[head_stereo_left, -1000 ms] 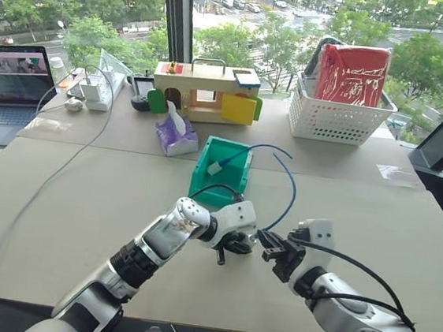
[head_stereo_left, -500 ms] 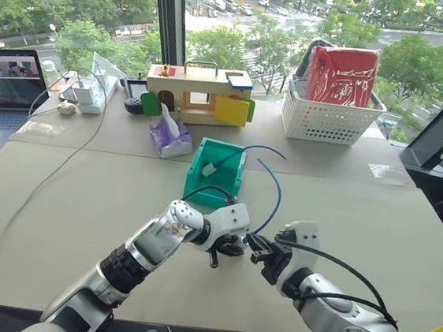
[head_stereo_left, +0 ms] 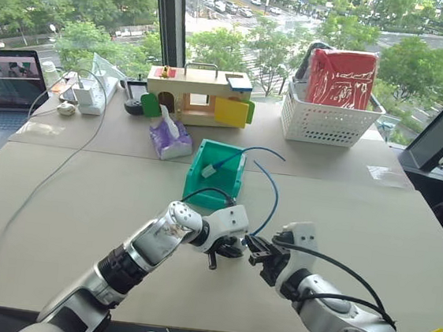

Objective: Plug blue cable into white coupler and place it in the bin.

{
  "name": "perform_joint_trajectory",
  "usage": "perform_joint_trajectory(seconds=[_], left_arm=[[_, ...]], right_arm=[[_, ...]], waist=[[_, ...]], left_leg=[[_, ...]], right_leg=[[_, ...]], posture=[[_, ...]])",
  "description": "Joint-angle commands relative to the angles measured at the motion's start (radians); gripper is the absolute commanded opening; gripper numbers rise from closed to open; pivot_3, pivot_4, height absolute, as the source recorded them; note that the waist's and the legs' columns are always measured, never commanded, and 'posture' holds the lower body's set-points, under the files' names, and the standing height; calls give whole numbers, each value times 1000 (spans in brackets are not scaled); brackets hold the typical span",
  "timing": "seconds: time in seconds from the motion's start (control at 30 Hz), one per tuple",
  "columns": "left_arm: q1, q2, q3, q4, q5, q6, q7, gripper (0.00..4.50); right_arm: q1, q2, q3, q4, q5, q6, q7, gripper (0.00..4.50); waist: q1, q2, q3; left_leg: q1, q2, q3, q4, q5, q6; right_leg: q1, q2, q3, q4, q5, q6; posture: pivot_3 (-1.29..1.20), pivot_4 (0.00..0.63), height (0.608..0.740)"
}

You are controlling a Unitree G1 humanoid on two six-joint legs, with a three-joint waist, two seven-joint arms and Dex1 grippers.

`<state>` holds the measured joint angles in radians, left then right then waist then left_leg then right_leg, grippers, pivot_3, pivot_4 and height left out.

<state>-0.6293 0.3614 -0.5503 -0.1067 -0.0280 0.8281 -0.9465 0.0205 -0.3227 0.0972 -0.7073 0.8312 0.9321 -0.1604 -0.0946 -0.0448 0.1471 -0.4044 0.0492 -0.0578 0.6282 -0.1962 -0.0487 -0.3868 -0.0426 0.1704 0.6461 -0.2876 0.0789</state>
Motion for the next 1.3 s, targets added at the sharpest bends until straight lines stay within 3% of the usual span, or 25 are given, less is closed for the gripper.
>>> perform_joint_trajectory(seconds=[0.03,0.1,0.27,0.5,0.63,0.7,0.83,0.93,1.1,1.3], left_arm=[[10,-8,-10,18,-6,-16,10,635],[12,-5,-5,15,-27,-3,-7,1650],[25,15,23,16,-56,-26,-17,3289],[84,137,64,32,-63,-137,-46,3289],[124,139,148,5,-157,-148,-79,3289],[135,136,172,2,-184,-160,-94,3289],[214,104,334,71,-252,-303,-62,3289],[241,117,388,95,-249,-363,-34,3289],[309,136,528,60,-300,-395,18,3289],[414,146,570,-50,-294,-396,98,3289]], right_arm=[[42,0,14,63,11,102,6,0],[42,11,-11,63,23,92,11,0],[57,15,-95,45,62,88,23,0],[84,-24,-298,-23,255,72,8,0],[34,-136,-517,31,573,1,-13,0],[13,-184,-553,54,679,-19,-35,0],[-119,-343,-592,149,932,-66,-66,0],[-213,-414,-570,215,1012,-95,-83,0],[-558,-392,-348,404,907,-50,2,0],[-817,-313,-83,692,474,-46,276,0]], waist=[[2,0,0],[4,0,0],[8,0,0],[6,1,1],[8,2,4],[4,4,6],[-2,7,12],[2,7,15],[-4,9,22],[11,10,23]], left_leg=[[0,0,0,0,0,0],[0,0,0,0,0,0],[-1,0,0,0,0,0],[-2,0,0,-2,0,0],[-3,0,0,0,0,0],[-3,0,0,0,0,0],[-3,0,1,-1,0,0],[-4,0,1,0,0,0],[-8,-1,1,2,0,0],[-11,0,1,0,0,0]], right_leg=[[0,0,0,0,0,0],[0,0,0,0,0,0],[0,0,0,0,0,0],[-2,0,0,0,-1,-1],[-2,-1,0,-1,-1,0],[-2,-1,0,-1,-1,0],[-2,0,0,-1,-1,-1],[-3,0,1,-1,-1,-1],[-4,-1,1,-2,2,-2],[-8,-1,0,-2,4,-5]], posture=[[0,150,734],[0,150,734],[0,150,734],[0,150,734],[0,150,734],[0,150,734],[0,150,734],[0,150,734],[0,150,734],[0,150,734]])
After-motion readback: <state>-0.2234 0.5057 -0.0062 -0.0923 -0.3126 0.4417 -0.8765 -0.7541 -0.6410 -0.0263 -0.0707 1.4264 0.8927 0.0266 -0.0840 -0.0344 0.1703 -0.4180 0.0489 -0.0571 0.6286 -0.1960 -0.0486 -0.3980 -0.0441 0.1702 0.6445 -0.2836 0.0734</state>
